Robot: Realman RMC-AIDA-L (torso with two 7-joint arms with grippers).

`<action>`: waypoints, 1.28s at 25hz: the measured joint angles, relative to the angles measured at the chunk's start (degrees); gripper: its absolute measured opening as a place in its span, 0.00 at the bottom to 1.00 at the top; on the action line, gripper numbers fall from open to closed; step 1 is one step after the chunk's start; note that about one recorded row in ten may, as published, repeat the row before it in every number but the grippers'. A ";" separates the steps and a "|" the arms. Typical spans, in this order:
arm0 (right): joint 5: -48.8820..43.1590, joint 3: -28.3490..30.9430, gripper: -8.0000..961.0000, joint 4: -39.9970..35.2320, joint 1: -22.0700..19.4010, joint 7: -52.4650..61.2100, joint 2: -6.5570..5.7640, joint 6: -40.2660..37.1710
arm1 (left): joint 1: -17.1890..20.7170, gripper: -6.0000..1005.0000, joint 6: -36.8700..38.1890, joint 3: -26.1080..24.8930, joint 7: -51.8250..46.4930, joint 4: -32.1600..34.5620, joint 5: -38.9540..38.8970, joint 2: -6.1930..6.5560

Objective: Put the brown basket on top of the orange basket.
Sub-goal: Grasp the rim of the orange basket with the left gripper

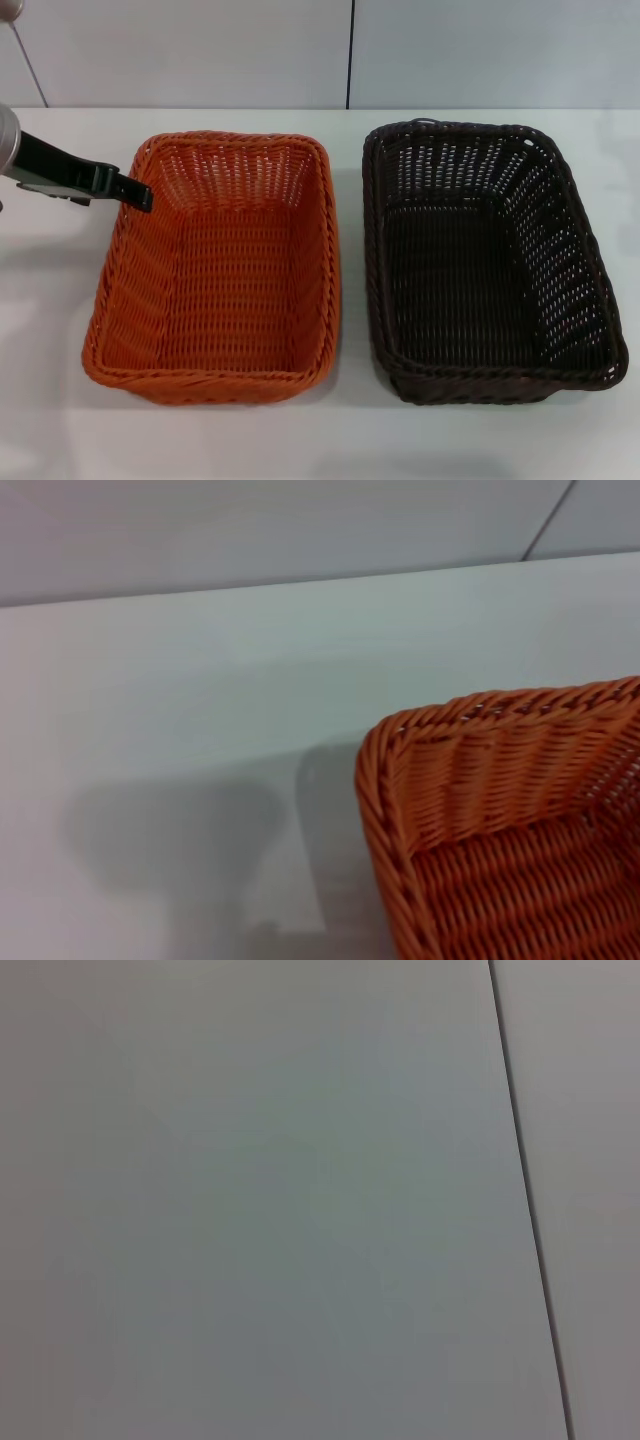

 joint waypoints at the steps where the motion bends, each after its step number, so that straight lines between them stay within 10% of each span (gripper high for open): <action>1: 0.00 0.00 0.61 0.01 0.05 0.00 0.00 0.00 | 0.30 0.81 -0.45 0.00 0.00 0.00 0.03 -0.12; 32: 0.27 -1.58 0.61 -0.21 2.32 0.00 0.00 -0.78 | 2.50 0.80 -6.00 2.97 -0.03 -9.18 -0.56 -0.60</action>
